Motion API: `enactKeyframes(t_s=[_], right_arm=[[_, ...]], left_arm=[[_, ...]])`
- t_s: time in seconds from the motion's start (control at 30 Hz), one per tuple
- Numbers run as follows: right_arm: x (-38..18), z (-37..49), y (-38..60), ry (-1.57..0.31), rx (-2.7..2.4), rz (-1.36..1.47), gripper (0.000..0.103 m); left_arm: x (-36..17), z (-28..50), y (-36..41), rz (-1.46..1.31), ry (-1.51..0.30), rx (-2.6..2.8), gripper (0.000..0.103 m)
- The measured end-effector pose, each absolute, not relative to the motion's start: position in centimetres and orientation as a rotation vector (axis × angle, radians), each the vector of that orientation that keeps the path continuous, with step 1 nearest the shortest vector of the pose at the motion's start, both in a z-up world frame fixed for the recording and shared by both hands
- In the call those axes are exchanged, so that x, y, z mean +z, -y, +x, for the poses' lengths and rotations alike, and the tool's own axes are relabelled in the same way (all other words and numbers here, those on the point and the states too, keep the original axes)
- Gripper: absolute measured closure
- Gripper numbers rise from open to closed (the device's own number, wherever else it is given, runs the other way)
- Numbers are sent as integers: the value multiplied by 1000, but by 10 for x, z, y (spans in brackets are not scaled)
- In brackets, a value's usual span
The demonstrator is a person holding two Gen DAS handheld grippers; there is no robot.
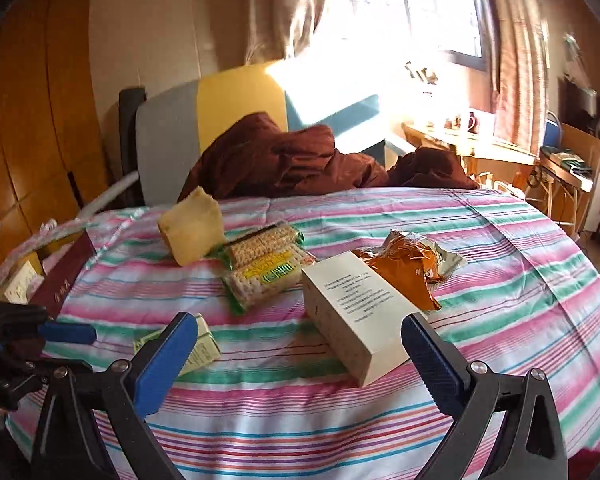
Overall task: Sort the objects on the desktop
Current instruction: 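Grasp the white printed carton with the right tool while the left tool holds the green box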
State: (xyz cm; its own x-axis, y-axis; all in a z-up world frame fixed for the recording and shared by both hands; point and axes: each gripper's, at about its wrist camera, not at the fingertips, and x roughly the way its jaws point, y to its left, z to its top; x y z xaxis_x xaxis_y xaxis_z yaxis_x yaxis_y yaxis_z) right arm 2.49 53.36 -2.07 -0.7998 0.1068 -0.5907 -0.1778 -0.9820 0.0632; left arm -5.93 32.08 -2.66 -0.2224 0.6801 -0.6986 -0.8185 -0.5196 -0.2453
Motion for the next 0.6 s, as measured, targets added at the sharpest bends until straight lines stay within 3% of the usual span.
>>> enactKeyframes(t_s=[0.2, 0.43, 0.6], right_arm=[[-17, -18, -550, 61, 2801, -1180, 8], [-42, -55, -568, 136, 2761, -1416, 13], [-55, -60, -570, 148, 2774, -1477, 37]], left_arm=[[-25, -60, -348, -931, -295, 1878, 52], [-39, -65, -372, -956, -389, 1886, 52], [-47, -70, -382, -976, -424, 1932, 52]])
